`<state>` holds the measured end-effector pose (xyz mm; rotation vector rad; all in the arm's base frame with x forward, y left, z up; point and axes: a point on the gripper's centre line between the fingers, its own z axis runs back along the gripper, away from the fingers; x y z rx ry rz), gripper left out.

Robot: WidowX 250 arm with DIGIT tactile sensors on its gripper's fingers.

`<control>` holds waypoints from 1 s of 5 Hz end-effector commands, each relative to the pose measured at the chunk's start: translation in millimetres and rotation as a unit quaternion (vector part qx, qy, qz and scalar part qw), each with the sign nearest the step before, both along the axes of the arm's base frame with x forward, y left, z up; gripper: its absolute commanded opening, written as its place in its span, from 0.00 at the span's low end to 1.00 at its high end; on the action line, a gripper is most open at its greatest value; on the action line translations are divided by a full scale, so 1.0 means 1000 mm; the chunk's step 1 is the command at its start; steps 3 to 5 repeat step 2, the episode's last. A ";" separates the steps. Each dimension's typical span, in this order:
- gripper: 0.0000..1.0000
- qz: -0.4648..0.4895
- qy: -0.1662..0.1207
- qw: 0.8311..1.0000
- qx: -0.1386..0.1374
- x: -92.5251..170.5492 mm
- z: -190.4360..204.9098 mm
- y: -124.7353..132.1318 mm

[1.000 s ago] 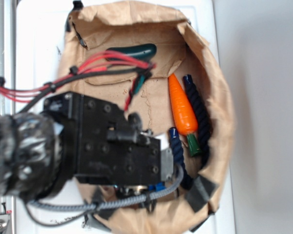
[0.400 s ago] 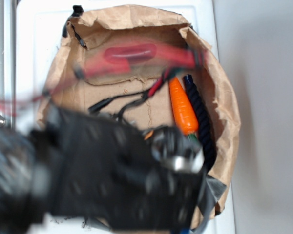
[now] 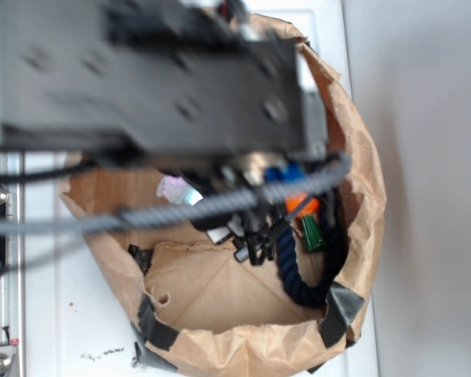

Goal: Grab the white paper.

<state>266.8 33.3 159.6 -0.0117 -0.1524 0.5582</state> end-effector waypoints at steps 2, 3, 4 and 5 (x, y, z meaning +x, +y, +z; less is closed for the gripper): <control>0.00 -0.010 -0.056 0.996 0.065 -0.010 0.034 -0.006; 0.00 -0.010 -0.056 0.996 0.065 -0.010 0.034 -0.006; 0.00 -0.010 -0.056 0.996 0.065 -0.010 0.034 -0.006; 0.00 -0.010 -0.056 0.996 0.065 -0.010 0.034 -0.006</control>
